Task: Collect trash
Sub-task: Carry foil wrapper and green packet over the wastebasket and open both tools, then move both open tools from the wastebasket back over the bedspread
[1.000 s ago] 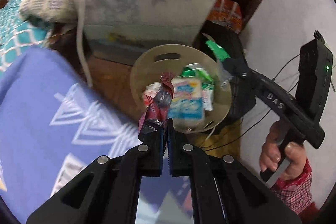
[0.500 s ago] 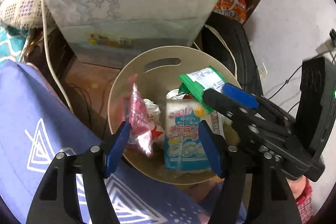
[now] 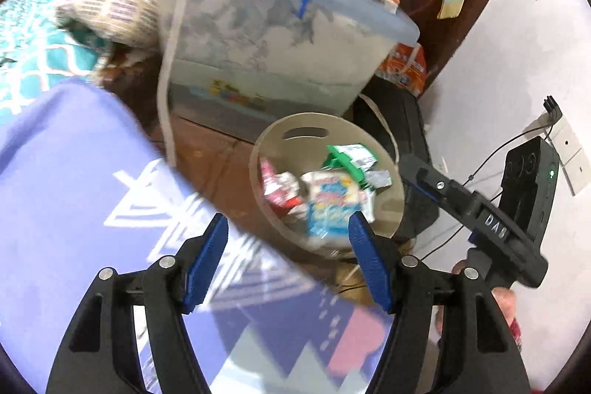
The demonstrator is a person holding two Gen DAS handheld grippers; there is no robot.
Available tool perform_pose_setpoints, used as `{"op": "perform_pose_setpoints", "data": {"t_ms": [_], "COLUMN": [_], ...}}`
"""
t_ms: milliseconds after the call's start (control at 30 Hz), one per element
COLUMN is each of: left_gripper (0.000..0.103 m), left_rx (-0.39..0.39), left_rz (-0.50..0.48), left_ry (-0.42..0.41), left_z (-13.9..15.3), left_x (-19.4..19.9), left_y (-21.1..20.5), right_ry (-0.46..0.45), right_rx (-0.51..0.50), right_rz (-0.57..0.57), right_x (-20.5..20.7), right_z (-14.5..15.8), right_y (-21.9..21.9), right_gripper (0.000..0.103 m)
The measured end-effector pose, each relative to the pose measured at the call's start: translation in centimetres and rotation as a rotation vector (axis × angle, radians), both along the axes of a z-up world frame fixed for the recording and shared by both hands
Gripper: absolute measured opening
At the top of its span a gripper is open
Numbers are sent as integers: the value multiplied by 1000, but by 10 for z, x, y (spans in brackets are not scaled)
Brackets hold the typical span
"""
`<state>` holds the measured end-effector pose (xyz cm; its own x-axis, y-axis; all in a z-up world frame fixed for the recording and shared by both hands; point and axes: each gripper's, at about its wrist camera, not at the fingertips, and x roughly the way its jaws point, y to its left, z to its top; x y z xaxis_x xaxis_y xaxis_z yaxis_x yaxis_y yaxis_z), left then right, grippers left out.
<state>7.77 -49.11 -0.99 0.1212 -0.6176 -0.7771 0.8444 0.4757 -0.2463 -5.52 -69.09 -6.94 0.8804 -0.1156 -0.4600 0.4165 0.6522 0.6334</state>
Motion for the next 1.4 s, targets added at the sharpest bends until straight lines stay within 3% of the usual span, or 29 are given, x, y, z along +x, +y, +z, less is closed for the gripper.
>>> {"op": "perform_pose_setpoints", "data": {"t_ms": [300,567,967,1400], "left_gripper": [64,65,65,67], "left_rx": [60,58,-19,-8], "left_rz": [193,364,510,688], "left_ry": [-165,-178,-157,-114], "left_z": [2,3,10,-16], "left_x": [-13,-14,-21,-26], "left_y": [132,240,358,477], "right_ry": [17,53,76,175], "right_rx": [57,53,-9,31], "right_rz": [6,72,192,391], "right_x": [-16,-8,24,67], "right_z": [-19,-12,17,-17], "right_y": [66,123,205,293], "right_gripper": [64,64,64,64]}}
